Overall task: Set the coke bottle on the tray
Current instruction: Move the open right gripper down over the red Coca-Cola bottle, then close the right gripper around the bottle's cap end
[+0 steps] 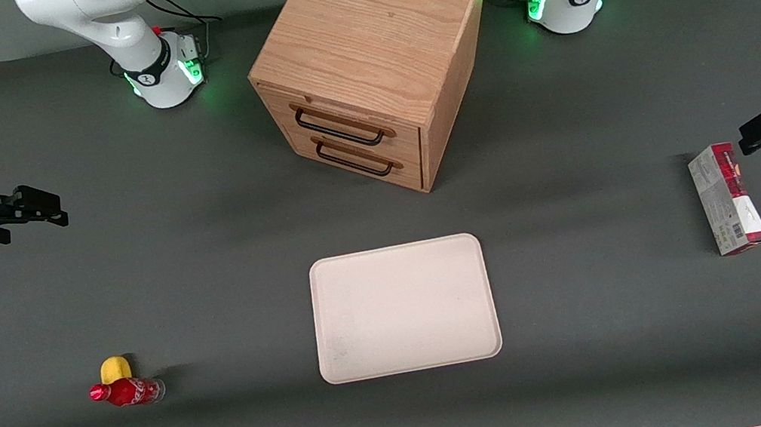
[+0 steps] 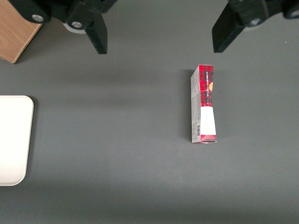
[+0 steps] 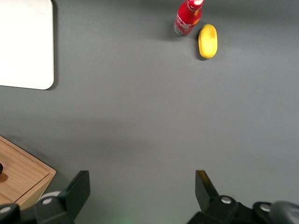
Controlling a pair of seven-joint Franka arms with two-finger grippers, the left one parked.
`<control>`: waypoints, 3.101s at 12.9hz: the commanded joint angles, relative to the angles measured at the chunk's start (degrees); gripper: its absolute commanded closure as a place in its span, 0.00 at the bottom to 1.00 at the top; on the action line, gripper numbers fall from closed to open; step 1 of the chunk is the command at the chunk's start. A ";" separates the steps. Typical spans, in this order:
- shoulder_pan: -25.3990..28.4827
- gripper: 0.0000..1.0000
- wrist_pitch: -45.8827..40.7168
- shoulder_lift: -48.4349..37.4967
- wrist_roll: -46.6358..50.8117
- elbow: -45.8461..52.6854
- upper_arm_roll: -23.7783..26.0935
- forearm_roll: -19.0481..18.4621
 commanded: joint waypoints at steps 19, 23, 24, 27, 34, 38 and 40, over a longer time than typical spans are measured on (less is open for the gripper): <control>-4.93 0.00 -5.24 40.73 -0.92 48.66 -2.37 -0.20; -3.88 0.00 -1.38 43.71 -0.83 46.73 -2.37 -0.11; -3.88 0.00 0.90 44.16 -0.66 45.50 -2.37 -0.02; -3.44 0.00 7.14 44.95 -1.18 41.20 -2.37 -0.02; -1.94 0.01 14.02 49.08 -1.27 39.25 -2.37 -0.20; -1.94 0.01 15.34 49.70 -1.36 39.16 -2.37 -0.37; -1.94 0.01 15.34 49.70 -1.54 39.16 -2.37 -0.46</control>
